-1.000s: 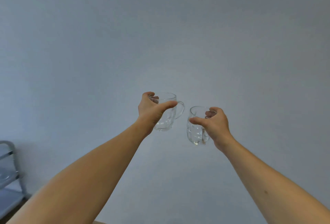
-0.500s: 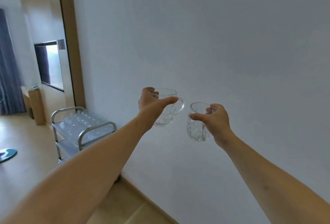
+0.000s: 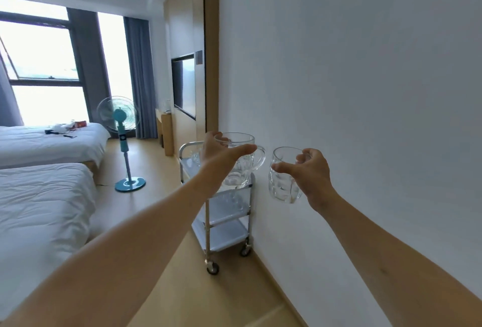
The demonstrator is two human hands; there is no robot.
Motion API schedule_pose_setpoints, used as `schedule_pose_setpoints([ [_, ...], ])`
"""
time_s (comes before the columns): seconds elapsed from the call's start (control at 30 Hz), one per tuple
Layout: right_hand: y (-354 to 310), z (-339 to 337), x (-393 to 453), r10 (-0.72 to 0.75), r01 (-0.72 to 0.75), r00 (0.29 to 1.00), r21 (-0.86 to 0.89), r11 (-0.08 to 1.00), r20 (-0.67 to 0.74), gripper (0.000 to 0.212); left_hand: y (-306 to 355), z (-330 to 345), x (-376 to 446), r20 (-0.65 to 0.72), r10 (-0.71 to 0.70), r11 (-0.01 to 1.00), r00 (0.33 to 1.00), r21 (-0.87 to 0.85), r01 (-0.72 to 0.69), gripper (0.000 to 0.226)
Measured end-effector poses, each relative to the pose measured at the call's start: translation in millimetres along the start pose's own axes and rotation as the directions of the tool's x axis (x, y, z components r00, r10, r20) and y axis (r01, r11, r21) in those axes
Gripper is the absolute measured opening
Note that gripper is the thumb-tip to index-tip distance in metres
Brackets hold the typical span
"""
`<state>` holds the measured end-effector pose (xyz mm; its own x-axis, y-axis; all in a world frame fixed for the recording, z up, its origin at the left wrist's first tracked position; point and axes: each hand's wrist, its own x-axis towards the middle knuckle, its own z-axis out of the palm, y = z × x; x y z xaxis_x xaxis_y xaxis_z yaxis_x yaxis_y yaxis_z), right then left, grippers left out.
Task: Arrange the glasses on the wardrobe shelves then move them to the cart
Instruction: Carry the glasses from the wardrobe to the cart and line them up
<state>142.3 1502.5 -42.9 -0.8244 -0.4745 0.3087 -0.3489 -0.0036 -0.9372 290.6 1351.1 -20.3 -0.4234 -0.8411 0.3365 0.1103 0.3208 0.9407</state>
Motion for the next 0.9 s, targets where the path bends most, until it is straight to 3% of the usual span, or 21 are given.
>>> schedule_pose_setpoints([
  [0.43,36.1,157.5,168.9,-0.101,0.093,0.957,0.041,0.995,0.271,0.102,-61.2,-35.1,174.0,-0.216,0.023,0.988,0.976,0.151,0.010,0.092],
  [0.9,86.4,292.4,267.2,-0.028,0.010,0.895,0.042,0.999,0.445,0.103,-139.7,-70.3,293.7,-0.351,-0.055,0.973,0.935,0.191,0.129,0.092],
])
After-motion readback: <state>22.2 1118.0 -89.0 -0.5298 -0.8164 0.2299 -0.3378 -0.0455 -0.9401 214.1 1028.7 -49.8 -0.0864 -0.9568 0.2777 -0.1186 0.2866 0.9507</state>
